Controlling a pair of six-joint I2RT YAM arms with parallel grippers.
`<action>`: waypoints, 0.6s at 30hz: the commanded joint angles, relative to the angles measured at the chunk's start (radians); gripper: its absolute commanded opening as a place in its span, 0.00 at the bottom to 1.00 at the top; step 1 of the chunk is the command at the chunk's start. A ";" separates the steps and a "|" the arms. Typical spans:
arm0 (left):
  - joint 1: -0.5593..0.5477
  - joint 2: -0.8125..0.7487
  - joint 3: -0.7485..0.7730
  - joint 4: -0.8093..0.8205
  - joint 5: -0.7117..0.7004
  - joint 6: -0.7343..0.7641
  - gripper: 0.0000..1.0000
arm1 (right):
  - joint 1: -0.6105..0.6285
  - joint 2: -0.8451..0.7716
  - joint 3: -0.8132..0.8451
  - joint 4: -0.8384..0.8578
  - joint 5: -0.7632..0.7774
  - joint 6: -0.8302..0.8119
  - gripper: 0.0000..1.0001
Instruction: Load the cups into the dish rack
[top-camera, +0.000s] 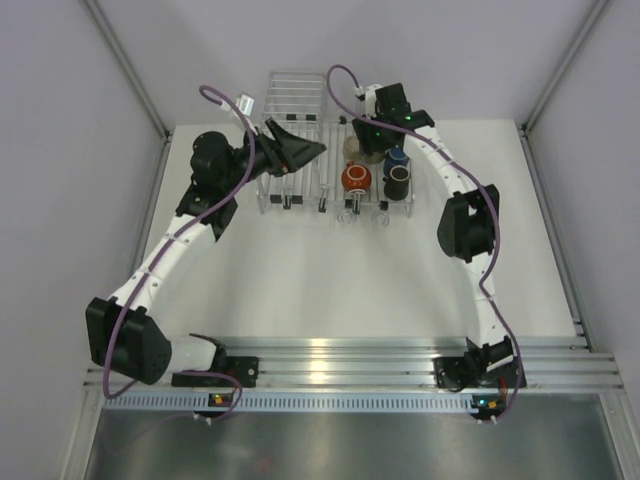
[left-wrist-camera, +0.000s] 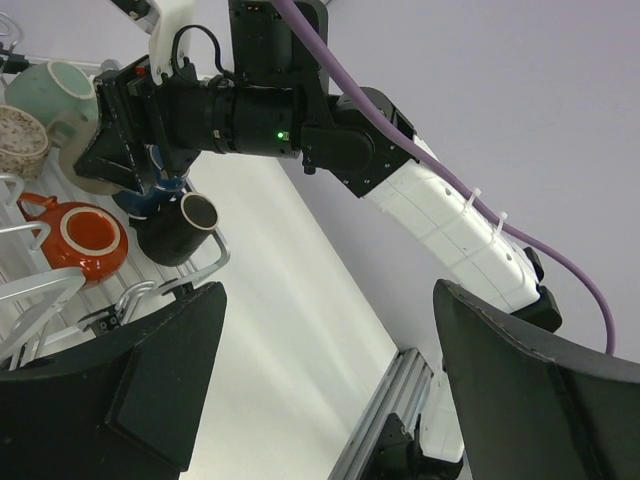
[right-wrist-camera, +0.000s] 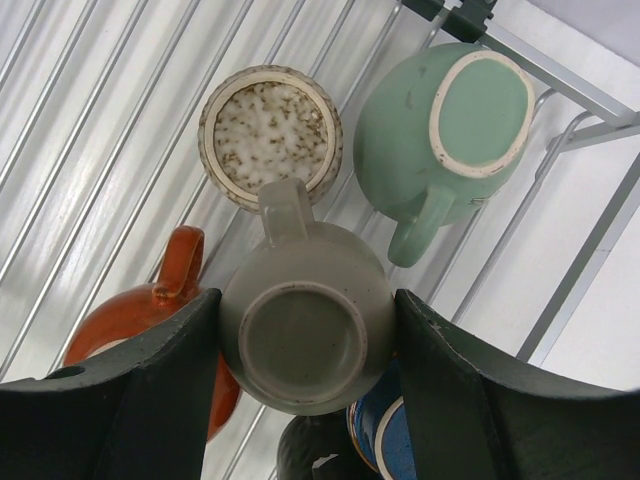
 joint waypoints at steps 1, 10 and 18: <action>0.006 -0.041 -0.005 0.042 0.006 -0.001 0.90 | 0.016 -0.017 0.010 0.018 0.020 -0.026 0.01; 0.009 -0.044 -0.011 0.042 0.008 -0.004 0.90 | 0.016 -0.029 -0.006 0.022 0.047 -0.034 0.11; 0.012 -0.052 -0.020 0.042 0.009 -0.007 0.90 | 0.018 -0.009 0.000 0.022 0.038 -0.031 0.15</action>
